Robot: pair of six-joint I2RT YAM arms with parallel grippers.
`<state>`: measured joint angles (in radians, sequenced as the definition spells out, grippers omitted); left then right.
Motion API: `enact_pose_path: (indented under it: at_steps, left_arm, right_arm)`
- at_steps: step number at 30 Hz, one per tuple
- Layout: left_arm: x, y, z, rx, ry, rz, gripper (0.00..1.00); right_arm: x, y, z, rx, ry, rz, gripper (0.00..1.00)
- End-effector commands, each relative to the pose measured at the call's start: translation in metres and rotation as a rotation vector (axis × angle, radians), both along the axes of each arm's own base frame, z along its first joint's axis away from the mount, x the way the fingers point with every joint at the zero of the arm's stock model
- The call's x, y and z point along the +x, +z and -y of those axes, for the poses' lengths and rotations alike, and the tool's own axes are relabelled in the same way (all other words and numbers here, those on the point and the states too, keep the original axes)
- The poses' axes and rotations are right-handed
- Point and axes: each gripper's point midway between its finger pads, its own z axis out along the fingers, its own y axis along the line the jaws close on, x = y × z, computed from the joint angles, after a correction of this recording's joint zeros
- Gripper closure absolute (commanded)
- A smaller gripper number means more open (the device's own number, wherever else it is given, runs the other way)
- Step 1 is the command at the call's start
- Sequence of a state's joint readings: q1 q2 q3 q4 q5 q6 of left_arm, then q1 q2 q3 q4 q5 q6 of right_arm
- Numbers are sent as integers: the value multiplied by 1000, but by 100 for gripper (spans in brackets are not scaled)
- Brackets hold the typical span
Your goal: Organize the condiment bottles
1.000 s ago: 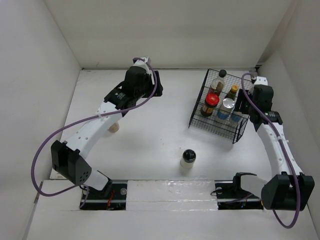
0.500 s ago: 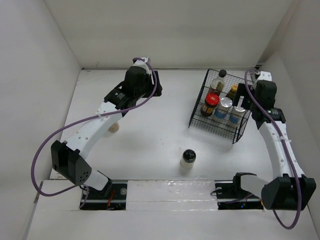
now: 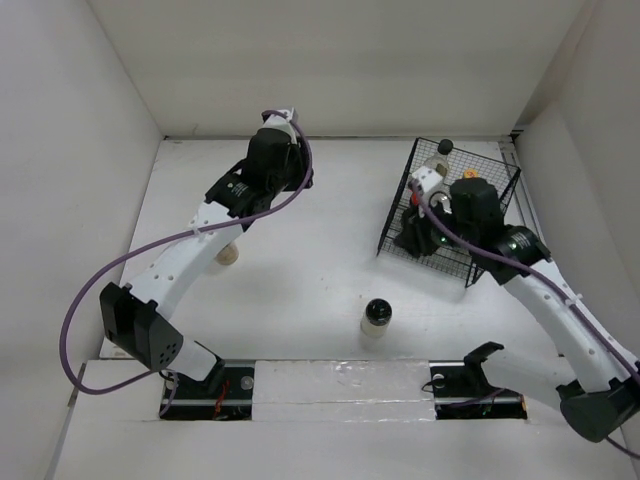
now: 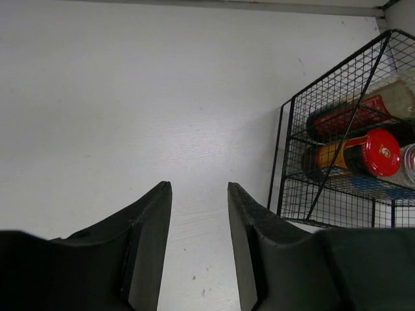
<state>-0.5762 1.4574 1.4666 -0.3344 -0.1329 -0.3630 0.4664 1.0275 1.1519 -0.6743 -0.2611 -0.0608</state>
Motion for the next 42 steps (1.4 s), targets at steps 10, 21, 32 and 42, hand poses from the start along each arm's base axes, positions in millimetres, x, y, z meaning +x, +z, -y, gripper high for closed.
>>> enact_pose_path:
  at_steps: [10,21,32,42]
  left_arm:
    - [12,34,-26,-41,83,62,52]
    - [6,23,-49,-101,124,14,49]
    - [1,9,-43,-123,93,-20,49]
    - [-2,8,-43,-124,92,-20,49]
  right_arm:
    - [-104,-72,-53,-213,509,-278,29]
    - [-119,-110,-53,-229,500,-351,35]
    - [-98,-122,-58,-248,389,-283,42]
    - [-82,-102,-51,-259,311,-203,86]
